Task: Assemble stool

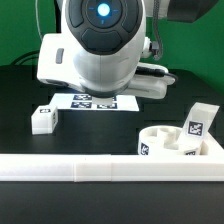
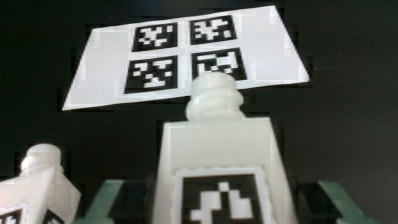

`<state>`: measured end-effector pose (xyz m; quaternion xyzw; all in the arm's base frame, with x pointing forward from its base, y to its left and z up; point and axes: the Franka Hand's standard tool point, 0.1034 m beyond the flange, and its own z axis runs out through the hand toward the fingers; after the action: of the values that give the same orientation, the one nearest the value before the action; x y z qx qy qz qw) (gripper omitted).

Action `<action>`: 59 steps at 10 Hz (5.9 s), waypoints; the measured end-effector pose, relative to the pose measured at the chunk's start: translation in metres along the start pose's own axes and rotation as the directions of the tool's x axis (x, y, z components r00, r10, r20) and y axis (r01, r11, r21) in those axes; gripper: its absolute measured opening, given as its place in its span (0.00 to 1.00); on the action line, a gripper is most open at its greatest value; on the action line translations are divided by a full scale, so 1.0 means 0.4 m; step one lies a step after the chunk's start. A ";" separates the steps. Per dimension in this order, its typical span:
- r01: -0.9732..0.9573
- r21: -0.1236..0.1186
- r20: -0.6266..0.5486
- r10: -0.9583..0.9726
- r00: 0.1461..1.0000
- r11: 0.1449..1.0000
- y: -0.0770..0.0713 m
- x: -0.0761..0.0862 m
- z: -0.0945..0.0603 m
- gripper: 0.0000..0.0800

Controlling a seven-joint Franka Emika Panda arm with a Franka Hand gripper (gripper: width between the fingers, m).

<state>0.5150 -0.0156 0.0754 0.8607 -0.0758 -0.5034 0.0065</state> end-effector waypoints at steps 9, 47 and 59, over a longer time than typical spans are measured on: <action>0.074 0.049 -0.700 -0.018 0.714 0.996 -0.089 0.000 -0.149 0.42; 0.124 -0.062 -0.996 -0.069 0.053 0.990 -0.201 0.084 -0.169 0.42; 0.147 -0.106 -0.988 -0.121 0.094 0.983 -0.164 -0.006 -0.253 0.81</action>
Offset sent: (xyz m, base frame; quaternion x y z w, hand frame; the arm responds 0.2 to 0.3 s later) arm 0.0000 0.0000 0.0000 0.0000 0.1296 0.0000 0.9916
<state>0.6096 0.0430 0.1217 0.9792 0.0213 0.2019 0.0016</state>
